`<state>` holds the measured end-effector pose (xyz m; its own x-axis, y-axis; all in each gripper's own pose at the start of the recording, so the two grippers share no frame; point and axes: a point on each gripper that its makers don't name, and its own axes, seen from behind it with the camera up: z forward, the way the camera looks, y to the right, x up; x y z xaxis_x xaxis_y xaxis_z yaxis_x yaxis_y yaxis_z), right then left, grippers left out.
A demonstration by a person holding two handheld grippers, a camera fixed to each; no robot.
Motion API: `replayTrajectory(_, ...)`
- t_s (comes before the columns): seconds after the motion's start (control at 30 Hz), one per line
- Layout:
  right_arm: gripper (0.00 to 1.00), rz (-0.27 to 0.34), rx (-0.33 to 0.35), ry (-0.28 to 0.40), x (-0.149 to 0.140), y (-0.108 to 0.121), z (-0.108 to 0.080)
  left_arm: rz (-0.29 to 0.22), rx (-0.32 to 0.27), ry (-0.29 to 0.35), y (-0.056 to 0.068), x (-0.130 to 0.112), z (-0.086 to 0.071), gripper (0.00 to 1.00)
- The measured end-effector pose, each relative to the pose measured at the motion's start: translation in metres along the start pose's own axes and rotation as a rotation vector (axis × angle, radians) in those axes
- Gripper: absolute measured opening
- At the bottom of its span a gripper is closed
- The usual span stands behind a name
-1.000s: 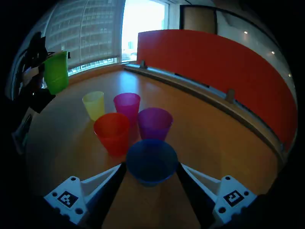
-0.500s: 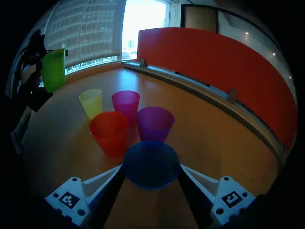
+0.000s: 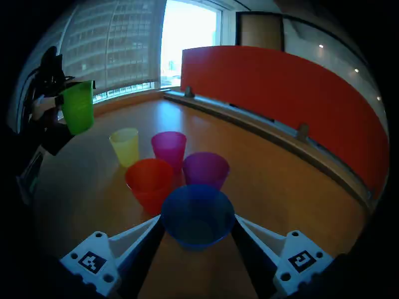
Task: Pour water
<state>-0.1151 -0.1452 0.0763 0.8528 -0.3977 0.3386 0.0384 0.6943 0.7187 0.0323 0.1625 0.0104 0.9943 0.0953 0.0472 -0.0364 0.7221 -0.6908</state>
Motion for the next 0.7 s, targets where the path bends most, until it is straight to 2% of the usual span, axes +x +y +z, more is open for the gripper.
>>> replayTrajectory(0.7, 0.91, -0.021, -0.007, 0.200, 0.103, -0.017, -0.055, 0.005, 0.007, -0.001, -0.004, 0.001, -0.010, 0.91)
